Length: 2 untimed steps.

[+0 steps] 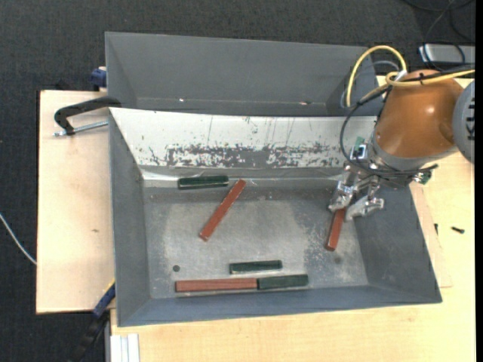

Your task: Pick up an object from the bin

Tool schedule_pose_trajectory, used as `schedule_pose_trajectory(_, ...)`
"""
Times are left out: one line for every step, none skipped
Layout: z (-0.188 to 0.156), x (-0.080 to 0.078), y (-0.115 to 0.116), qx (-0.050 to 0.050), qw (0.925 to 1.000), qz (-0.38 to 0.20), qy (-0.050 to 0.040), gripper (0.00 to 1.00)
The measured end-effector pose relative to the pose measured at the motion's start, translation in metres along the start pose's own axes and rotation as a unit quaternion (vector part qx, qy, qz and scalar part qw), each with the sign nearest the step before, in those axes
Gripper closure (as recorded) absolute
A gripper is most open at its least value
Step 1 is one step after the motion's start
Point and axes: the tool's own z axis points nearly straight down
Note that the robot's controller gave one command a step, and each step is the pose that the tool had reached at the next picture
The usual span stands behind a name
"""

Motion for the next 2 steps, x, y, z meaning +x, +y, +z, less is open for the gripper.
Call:
schedule_pose_trajectory(0.0000,0.0000,0.0000,0.000,1.0000,0.000,0.0000,1.00)
schedule_pose_trajectory(0.0000,0.0000,0.0000,0.000,1.0000,0.000,0.0000,1.00)
